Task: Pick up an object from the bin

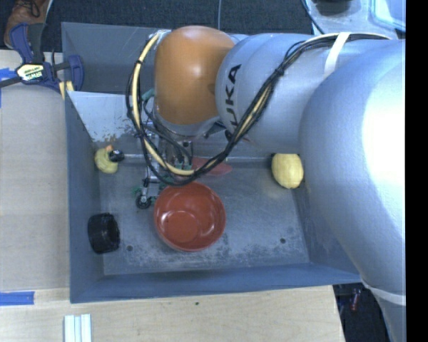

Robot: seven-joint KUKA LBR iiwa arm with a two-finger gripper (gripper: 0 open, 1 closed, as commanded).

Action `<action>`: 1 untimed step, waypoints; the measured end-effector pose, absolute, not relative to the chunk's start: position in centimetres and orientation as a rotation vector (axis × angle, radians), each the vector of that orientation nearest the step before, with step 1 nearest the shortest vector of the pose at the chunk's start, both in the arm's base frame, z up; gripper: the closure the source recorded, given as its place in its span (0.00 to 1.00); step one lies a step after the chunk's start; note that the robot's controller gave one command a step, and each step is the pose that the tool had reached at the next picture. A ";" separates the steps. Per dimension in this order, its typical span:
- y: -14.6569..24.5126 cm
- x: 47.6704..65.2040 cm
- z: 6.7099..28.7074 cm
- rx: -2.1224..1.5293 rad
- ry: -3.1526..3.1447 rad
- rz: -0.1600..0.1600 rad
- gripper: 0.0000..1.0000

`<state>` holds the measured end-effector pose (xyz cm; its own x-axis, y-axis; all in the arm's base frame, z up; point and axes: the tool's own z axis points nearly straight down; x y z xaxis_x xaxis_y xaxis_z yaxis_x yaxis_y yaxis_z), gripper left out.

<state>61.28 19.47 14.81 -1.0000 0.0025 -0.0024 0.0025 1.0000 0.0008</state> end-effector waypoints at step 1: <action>17.5 60.5 14.6 -0.359 3.117 0.003 0.00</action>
Offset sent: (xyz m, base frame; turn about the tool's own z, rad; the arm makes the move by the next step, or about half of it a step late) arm -0.0093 -0.0332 0.0181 -0.3362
